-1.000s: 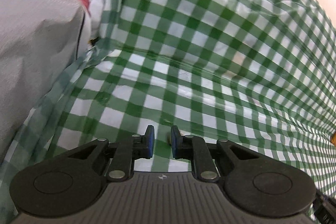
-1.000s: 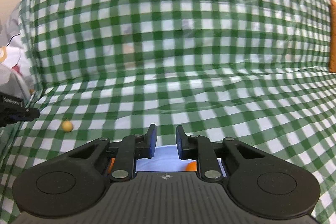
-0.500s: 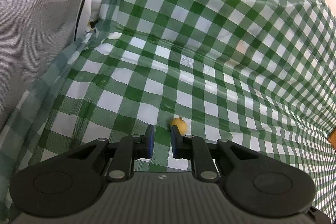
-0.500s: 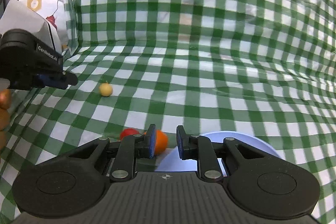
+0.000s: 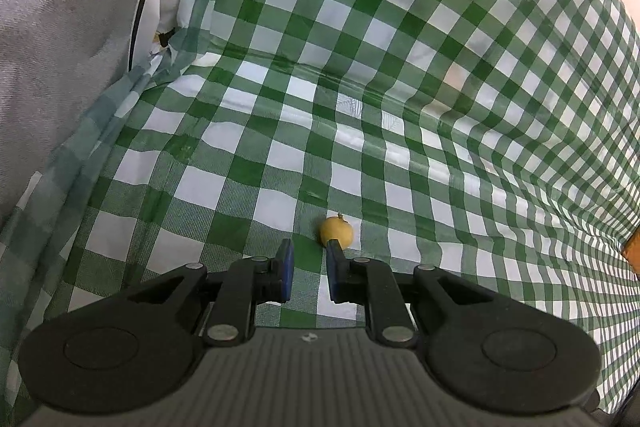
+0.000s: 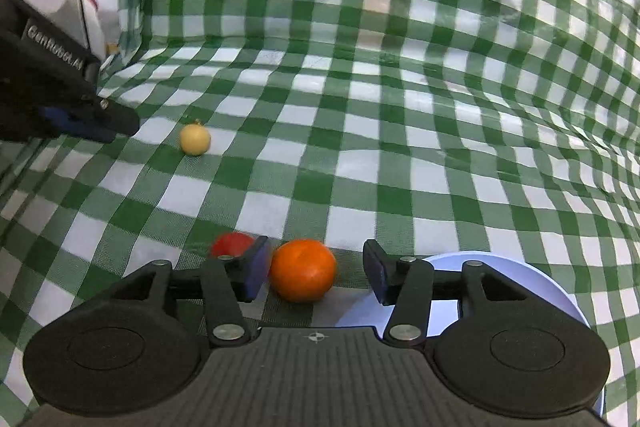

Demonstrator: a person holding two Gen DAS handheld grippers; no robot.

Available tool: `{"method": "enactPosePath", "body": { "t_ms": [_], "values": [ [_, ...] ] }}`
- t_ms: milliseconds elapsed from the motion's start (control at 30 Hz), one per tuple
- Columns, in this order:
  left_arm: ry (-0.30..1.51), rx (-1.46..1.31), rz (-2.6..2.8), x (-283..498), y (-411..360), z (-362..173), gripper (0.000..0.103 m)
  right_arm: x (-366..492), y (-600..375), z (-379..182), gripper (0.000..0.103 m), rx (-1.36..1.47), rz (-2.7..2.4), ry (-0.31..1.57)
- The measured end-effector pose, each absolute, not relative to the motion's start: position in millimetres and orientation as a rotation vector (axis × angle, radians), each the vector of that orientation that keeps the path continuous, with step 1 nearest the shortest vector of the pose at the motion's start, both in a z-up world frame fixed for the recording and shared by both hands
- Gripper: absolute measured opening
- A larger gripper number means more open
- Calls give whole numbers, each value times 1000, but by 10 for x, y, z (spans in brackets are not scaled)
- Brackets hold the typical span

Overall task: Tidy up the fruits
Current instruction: 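Close the left tool on the yellow fruit while the right tool closes on the mandarin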

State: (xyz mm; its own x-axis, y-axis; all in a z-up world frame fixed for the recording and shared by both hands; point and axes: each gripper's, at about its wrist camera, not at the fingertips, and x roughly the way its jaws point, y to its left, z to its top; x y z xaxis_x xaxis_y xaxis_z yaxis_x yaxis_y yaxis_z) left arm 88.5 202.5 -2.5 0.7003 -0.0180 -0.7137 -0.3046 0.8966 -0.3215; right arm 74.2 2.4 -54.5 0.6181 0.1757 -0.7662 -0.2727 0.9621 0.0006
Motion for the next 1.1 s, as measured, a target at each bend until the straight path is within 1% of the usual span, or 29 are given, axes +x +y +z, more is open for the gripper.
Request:
{"method": "enactPosePath", "body": {
  "t_ms": [67,100,133,267,333,367,400,433,500,933,967,1000,1100],
  "values": [
    [790,-451,163,901,2028,-49,18,706,21,-566,50,-142,288,878],
    [792,-457,158,912,2029,-64,18,693,36,-588,44,-162,307,888],
    [794,-461,153,926,2029,-78,18,688,44,-609,39,-169,322,899],
    [783,-457,132,997,1993,-115,21,676,-32,-549,38,-121,327,887],
    [773,-448,124,1043,1964,-129,26,653,-82,-458,38,-92,326,857],
    [769,-438,122,1071,1949,-138,33,649,-82,-424,38,-82,331,845],
    [766,-427,121,1094,1933,-146,37,640,-87,-387,38,-72,338,834],
    [765,-417,122,1114,1915,-156,37,627,-99,-360,38,-65,345,827],
    [772,-393,113,1165,1871,-188,42,607,-107,-327,38,-52,374,827],
    [750,-143,115,1357,1477,-329,41,490,-31,-328,38,-39,571,907],
    [751,-129,120,1378,1473,-344,35,493,-23,-343,38,-42,577,916],
    [753,-115,124,1389,1468,-359,27,490,-13,-360,38,-47,582,926],
    [753,-127,123,1381,1493,-344,27,476,16,-408,38,-69,598,951]
  ]
}}
